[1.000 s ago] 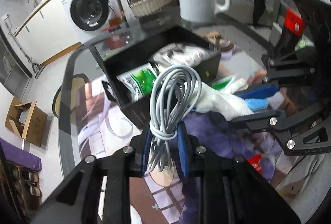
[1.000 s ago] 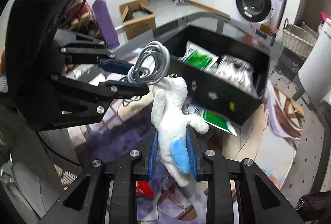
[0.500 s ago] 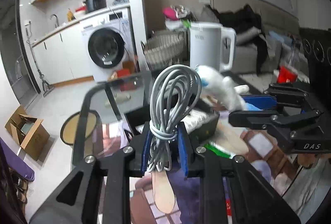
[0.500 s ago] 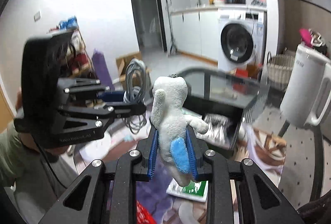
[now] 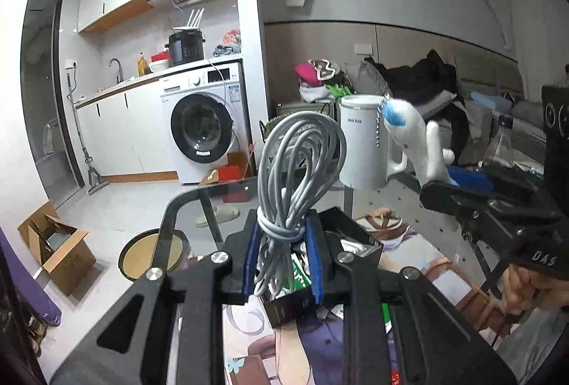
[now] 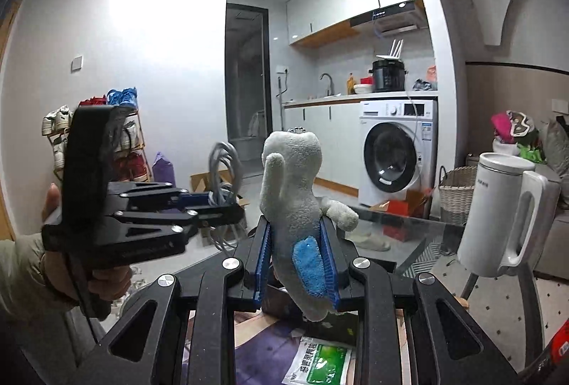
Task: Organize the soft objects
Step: 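Lift the cable with the left gripper while the right lifts the plush toy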
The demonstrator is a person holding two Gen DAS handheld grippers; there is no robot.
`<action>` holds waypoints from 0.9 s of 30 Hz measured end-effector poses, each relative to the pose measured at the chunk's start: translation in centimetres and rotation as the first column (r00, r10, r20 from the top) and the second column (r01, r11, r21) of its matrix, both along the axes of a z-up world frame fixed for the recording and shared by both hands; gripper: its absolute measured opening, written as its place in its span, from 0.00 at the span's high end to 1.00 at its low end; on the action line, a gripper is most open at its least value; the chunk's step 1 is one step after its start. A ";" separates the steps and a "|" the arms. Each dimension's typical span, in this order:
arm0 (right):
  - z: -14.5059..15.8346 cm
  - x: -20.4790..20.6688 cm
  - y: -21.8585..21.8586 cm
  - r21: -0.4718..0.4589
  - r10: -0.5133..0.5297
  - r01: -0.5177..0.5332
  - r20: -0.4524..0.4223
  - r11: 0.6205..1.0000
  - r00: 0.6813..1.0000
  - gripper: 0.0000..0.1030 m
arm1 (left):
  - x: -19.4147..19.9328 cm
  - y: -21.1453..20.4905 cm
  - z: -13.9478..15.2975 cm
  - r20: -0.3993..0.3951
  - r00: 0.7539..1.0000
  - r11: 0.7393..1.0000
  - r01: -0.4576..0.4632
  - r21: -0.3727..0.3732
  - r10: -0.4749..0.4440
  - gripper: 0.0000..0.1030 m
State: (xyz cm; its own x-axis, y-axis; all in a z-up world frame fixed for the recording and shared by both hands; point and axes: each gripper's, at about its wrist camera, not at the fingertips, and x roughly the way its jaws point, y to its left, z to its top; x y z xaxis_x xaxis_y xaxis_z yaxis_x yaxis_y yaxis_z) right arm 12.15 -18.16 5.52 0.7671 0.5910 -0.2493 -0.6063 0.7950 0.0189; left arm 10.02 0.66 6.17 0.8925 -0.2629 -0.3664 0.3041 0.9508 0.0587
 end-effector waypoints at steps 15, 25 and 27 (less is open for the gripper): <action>0.2 -0.4 -0.7 0.017 -0.036 0.035 0.021 0.999 0.999 0.75 | -0.4 0.5 0.5 0.029 1.000 1.000 -0.002 -0.031 0.003 0.78; 0.4 1.2 0.1 0.032 -0.065 0.064 0.018 0.997 0.998 0.75 | 2.4 -0.3 1.1 0.011 1.000 0.998 -0.015 -0.065 0.016 0.78; 0.5 1.7 0.3 0.037 -0.071 0.070 0.020 0.997 0.997 0.75 | 3.5 -0.6 1.0 -0.004 1.000 0.998 -0.018 -0.066 0.018 0.78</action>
